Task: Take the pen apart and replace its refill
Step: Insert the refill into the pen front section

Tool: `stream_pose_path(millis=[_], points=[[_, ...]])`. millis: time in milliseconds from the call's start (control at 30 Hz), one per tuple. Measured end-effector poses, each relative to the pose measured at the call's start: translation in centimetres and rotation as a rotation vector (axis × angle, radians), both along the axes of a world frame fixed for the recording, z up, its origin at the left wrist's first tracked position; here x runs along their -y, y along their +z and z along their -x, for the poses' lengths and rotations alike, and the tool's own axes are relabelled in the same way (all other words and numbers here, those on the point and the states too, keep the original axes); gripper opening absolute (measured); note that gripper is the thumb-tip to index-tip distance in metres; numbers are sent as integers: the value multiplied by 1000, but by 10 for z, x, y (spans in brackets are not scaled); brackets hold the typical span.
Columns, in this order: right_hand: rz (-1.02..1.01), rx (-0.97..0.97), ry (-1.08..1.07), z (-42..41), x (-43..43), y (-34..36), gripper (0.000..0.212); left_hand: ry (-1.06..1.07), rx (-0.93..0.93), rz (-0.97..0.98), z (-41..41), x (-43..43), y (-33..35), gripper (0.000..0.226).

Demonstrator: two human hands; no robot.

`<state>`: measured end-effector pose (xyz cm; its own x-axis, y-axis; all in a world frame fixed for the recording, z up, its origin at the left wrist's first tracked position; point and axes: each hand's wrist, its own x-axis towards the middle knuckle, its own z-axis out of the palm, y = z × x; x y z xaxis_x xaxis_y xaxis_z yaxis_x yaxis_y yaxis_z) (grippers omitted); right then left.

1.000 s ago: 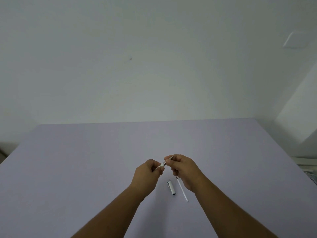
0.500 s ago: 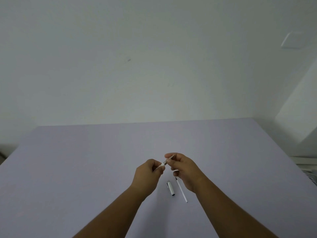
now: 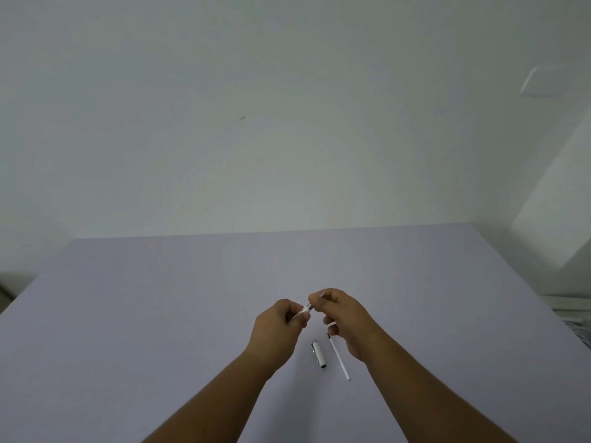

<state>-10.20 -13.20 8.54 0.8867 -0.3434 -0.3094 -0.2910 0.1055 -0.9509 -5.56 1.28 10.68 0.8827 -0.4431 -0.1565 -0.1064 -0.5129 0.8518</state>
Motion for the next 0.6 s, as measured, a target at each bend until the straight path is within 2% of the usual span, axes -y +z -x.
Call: stream_pose_path(millis=[67,167,233,333,400,500,533,600], points=[[-25,42,25,2,2,1,6,0,1,3,0,0,0,14],[38,-21,-14,1,-1,4,20,-19,14,5,2,1,0,13],[19,-18,-15,1,-2,3,21,-13,17,2,2,2,0,13],[-50,63,1,2,0,1,5,-7,25,-2,0,3,0,14],[-9,38,-30,1,-1,3,13,-27,36,-13,0,4,0,15],[88,-51,-59,-1,-3,4,44,-27,29,-8,1,4,-2,14],[81,-40,-45,-1,-3,3,44,-18,24,-2,0,4,-2,14],[16,13,-6,0,-1,2,25,-6,23,0,-1,4,-2,14]])
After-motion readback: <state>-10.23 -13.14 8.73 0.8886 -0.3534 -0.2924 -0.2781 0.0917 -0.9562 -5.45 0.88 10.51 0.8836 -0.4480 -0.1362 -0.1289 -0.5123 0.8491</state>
